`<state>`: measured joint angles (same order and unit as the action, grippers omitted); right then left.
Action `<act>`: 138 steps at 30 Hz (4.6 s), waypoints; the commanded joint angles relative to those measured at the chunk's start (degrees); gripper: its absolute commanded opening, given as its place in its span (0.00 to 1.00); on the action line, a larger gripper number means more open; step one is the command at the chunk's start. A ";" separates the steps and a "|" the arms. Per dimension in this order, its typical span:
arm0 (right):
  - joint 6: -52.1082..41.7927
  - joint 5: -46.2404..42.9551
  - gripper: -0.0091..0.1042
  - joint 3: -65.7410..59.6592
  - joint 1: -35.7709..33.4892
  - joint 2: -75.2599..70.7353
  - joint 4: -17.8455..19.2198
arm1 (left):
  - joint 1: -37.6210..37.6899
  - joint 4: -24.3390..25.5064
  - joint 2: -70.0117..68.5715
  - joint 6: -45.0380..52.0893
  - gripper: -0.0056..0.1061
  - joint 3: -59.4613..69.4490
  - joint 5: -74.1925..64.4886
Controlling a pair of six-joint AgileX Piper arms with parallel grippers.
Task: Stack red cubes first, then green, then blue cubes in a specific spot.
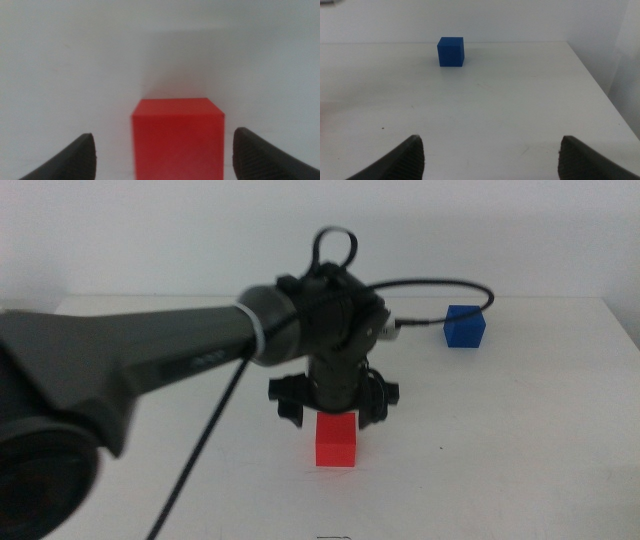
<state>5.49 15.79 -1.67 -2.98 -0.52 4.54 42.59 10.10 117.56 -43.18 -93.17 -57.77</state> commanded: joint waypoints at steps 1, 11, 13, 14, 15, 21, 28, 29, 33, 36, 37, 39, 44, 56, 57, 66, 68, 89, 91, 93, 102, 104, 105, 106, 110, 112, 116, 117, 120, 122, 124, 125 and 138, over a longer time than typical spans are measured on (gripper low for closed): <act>-0.75 -4.39 0.73 1.05 -0.22 -1.33 0.75 | 0.05 3.09 -6.94 -0.20 0.89 -1.56 -0.74; -0.75 -4.39 0.73 1.05 -0.22 -1.33 0.75 | -5.76 7.08 -16.98 7.77 0.89 -1.56 -9.77; -0.75 -4.39 0.73 1.05 -0.22 -1.33 0.75 | -9.53 4.64 -17.54 12.40 0.89 -1.56 -11.06; -0.75 -4.39 0.73 1.05 -0.22 -1.33 0.75 | -11.13 3.56 -17.64 14.56 0.89 -1.56 -11.44; -0.75 -4.39 0.73 1.05 -0.22 -1.33 0.75 | -13.23 2.66 -17.69 16.43 0.89 -1.56 -11.82; -0.75 -4.39 0.73 1.05 -0.22 -1.33 0.75 | -23.58 1.24 -17.69 26.76 0.89 -1.56 -10.94; -0.75 -4.39 0.73 1.05 -0.22 -1.33 0.75 | -32.79 -2.28 -16.58 32.75 0.87 -1.90 -3.39; -0.75 -4.39 0.73 1.05 -0.22 -1.33 0.75 | -33.90 -2.37 -15.72 32.92 0.86 -2.52 -3.03; -0.75 -4.39 0.73 1.05 -0.22 -1.33 0.75 | -36.69 -2.43 -11.21 35.33 0.86 -7.34 -2.63; -0.75 -4.39 0.73 1.05 -0.22 -1.33 0.75 | -37.70 -3.06 -7.17 36.82 0.86 -11.92 -2.66; -0.75 -4.39 0.73 1.05 -0.22 -1.33 0.75 | -37.93 -3.34 -5.66 36.88 0.86 -13.57 -2.66; -0.75 -4.39 0.73 1.05 -0.22 -1.33 0.75 | -38.80 -4.30 -1.21 37.05 0.86 -17.74 -2.72; -0.75 -4.39 0.73 1.05 -0.22 -1.33 0.75 | -39.48 -5.33 4.38 37.53 0.86 -23.10 -4.00; -0.75 -4.39 0.73 1.05 -0.22 -1.33 0.75 | -39.42 -5.49 9.47 37.53 0.86 -24.40 -4.11; -0.75 -4.39 0.73 1.05 -0.22 -1.33 0.75 | -39.42 -5.50 9.83 37.53 0.86 -24.40 -4.16; -0.75 -4.39 0.73 1.05 -0.22 -1.33 0.75 | -39.42 -5.71 11.79 37.53 0.80 -24.40 -4.16; -0.75 -4.39 0.73 1.05 -0.22 -1.33 0.75 | -39.47 -5.64 12.22 37.53 0.74 -24.40 -4.16; -0.75 -4.39 0.73 1.05 -0.22 -1.33 0.75 | -38.49 -9.32 0.54 33.83 0.04 -20.75 -14.60; -0.75 -4.39 0.73 1.05 -0.22 -1.33 0.75 | -37.50 -9.32 -2.39 32.48 0.04 -17.66 -13.76; -0.75 -4.39 0.73 1.05 -0.22 -1.33 0.75 | -35.99 -9.32 -5.77 29.89 0.04 -13.89 -13.57; -0.75 -4.39 0.73 1.05 -0.22 -1.33 0.75 | -23.38 -4.92 -20.27 17.81 0.04 6.19 -4.54; -0.75 -4.39 0.73 1.05 -0.22 -1.33 0.75 | -20.35 -4.74 -21.59 14.69 0.04 8.37 -4.16; -0.75 -4.39 0.73 1.05 -0.22 -1.33 0.75 | -18.56 -4.74 -21.81 13.62 0.04 8.81 -4.12; -0.75 -4.39 0.73 1.05 -0.22 -1.33 0.75 | -16.76 -4.63 -21.69 13.02 0.04 8.76 -4.27; -0.75 -4.39 0.73 1.05 -0.22 -1.33 0.75 | -11.30 -2.13 -20.34 8.72 0.04 8.53 -3.62; -0.75 -4.39 0.73 1.05 -0.22 -1.33 0.75 | -9.41 -1.88 -18.95 7.20 0.04 7.90 -3.46; -0.75 -4.39 0.73 1.05 -0.22 -1.33 0.75 | -6.87 -1.99 -15.71 7.09 0.04 4.65 -3.72; -0.75 -4.39 0.73 1.05 -0.22 -1.33 0.75 | -6.29 -2.14 -14.85 7.09 0.04 3.54 -3.89; -0.75 -4.39 0.73 1.05 -0.22 -1.33 0.75 | -4.57 -2.48 -12.41 7.09 0.04 -0.02 -4.62; -0.75 -4.39 0.73 1.05 -0.22 -1.33 0.75 | -3.55 -2.68 -11.12 6.73 0.04 -1.80 -5.09; -0.75 -4.39 0.73 1.05 -0.22 -1.33 0.75 | -2.36 -2.58 -9.93 5.86 0.04 -3.18 -5.21; -0.75 -4.39 0.73 1.05 -0.22 -1.33 0.75 | -1.84 -2.49 -9.63 5.72 0.04 -3.57 -5.21; -0.75 -4.39 0.73 1.05 -0.22 -1.33 0.75 | 0.10 -2.71 -8.38 3.63 0.04 -4.03 -4.35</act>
<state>5.49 15.79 -1.67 -2.98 -0.52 4.54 42.32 6.93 112.32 -38.68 -95.35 -63.28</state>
